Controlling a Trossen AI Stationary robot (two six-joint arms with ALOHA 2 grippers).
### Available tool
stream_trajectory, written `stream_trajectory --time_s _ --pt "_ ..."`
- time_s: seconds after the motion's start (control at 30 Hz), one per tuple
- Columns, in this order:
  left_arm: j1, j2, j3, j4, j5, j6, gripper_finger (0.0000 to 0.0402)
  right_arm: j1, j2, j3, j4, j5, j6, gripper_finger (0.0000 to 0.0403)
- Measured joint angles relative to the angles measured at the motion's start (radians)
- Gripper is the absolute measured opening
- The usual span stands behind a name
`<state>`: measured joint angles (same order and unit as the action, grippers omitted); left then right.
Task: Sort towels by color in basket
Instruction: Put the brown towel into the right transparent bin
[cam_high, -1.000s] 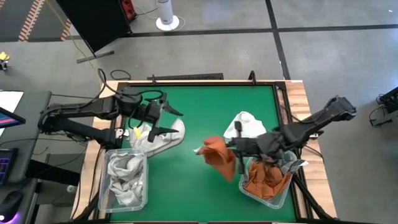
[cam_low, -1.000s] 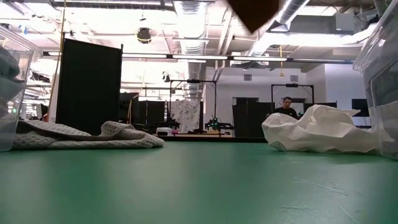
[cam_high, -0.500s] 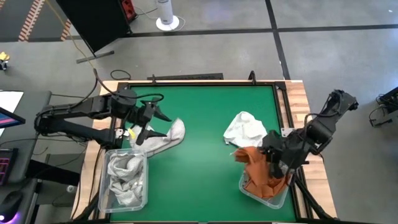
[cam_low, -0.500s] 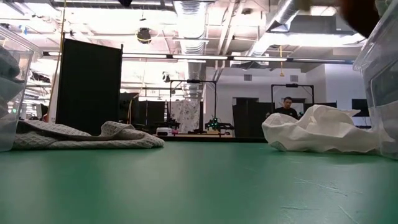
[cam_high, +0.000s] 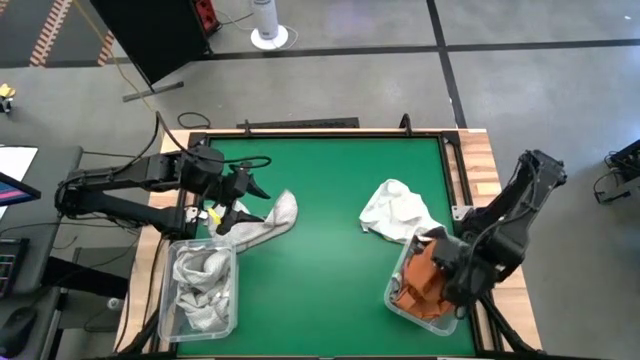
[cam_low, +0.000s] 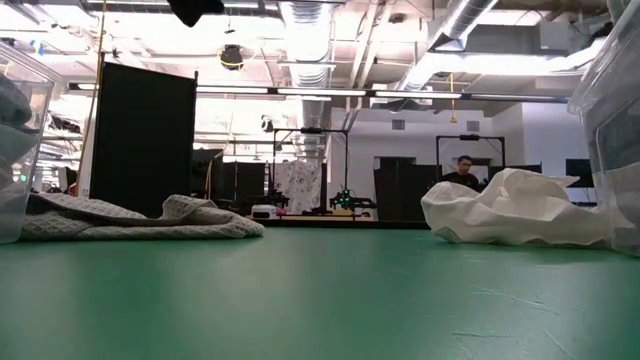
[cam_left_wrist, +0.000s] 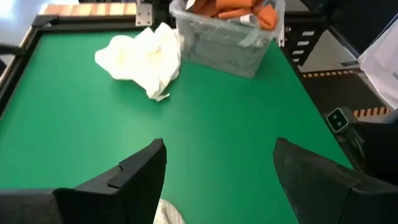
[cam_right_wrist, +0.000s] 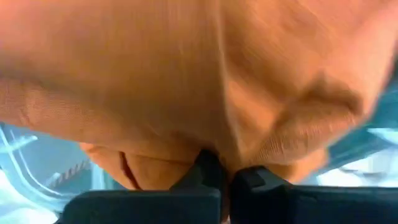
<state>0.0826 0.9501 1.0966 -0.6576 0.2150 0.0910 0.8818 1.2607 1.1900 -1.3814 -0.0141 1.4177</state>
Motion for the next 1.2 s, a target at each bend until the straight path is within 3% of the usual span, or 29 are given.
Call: stream_trajectory --time_s 0.17,0.33,0.53,0.7,0.9,1.2 --pt "0.0 0.0 0.0 -0.014 -0.015 -0.002 0.0283 -0.021 0.124 0.0 0.074 -0.088 0.004 0.0023" --pt "0.0 0.0 0.0 -0.021 -0.017 -0.011 0.0283 -0.053 0.242 0.0 0.181 -0.094 -0.026 0.0021" --pt "-0.006 0.0 0.0 -0.061 -0.018 -0.025 0.0283 -0.045 0.3 -0.085 0.383 -0.044 0.029 0.0021" --pt "-0.023 0.0 0.0 -0.104 -0.018 -0.024 0.0283 0.007 0.288 -0.19 0.56 0.086 0.161 0.0021" --pt "-0.029 0.0 0.0 -0.089 -0.018 -0.033 0.0283 0.002 0.288 -0.267 0.655 0.094 0.257 0.0021" --pt "-0.029 0.0 0.0 -0.09 -0.018 -0.047 0.0283 -0.021 0.253 -0.253 0.65 0.088 0.144 0.0105"
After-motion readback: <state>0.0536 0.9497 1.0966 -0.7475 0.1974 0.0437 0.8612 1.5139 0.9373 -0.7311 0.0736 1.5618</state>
